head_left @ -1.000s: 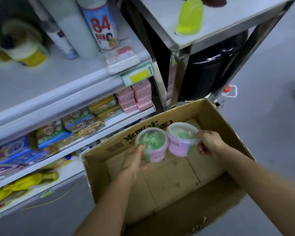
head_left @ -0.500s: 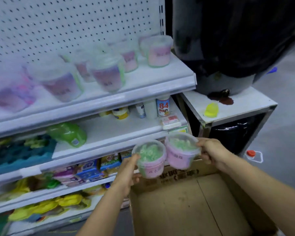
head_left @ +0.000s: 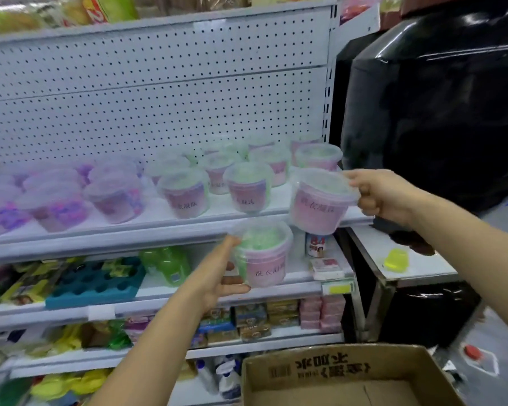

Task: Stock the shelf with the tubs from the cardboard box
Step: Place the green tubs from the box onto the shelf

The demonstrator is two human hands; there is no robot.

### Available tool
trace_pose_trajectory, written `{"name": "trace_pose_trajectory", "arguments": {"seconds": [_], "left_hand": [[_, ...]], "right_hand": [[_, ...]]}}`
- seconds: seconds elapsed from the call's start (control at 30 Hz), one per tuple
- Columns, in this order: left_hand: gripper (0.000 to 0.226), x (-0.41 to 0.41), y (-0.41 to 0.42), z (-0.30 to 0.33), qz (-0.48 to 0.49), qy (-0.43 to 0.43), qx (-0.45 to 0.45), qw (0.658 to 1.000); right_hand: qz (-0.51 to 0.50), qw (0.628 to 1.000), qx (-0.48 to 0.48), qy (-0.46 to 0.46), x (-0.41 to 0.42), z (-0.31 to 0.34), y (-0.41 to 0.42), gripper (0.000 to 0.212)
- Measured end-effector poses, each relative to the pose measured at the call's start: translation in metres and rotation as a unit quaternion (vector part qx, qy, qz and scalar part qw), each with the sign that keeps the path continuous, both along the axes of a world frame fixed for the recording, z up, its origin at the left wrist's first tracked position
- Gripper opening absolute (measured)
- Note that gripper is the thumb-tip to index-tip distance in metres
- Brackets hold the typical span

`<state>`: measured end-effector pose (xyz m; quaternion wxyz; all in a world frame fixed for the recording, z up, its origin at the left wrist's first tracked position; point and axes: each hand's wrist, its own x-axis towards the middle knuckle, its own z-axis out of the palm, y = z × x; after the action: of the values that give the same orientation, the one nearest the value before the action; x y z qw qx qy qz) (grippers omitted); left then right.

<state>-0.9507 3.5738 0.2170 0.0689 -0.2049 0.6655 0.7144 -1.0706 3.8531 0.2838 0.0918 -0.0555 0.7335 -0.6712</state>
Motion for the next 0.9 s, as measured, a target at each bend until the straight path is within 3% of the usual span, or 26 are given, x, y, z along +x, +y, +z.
{"name": "trace_pose_trajectory", "arguments": {"seconds": [0.13, 0.23, 0.4, 0.63, 0.9], "left_hand": [[0.024, -0.009, -0.006, 0.013, 0.005, 0.016, 0.015, 1.000], [0.032, -0.014, -0.011, 0.019, 0.013, 0.026, 0.027, 0.999], [0.046, -0.018, -0.022, 0.022, 0.018, 0.037, 0.033, 0.999], [0.045, -0.029, -0.028, 0.025, 0.018, 0.049, 0.045, 0.998], [0.052, -0.032, -0.025, 0.030, 0.011, 0.048, 0.050, 0.998]], "right_hand": [[-0.093, 0.995, 0.014, 0.016, -0.034, 0.027, -0.023, 0.035], [-0.125, 0.990, 0.059, 0.017, -0.046, 0.031, -0.041, 0.032], [-0.128, 0.985, 0.108, 0.031, -0.063, 0.019, -0.056, 0.040], [-0.139, 0.982, 0.127, -0.012, -0.081, 0.013, -0.061, 0.042], [-0.138, 0.975, 0.175, 0.011, -0.091, 0.005, -0.054, 0.045]]}}
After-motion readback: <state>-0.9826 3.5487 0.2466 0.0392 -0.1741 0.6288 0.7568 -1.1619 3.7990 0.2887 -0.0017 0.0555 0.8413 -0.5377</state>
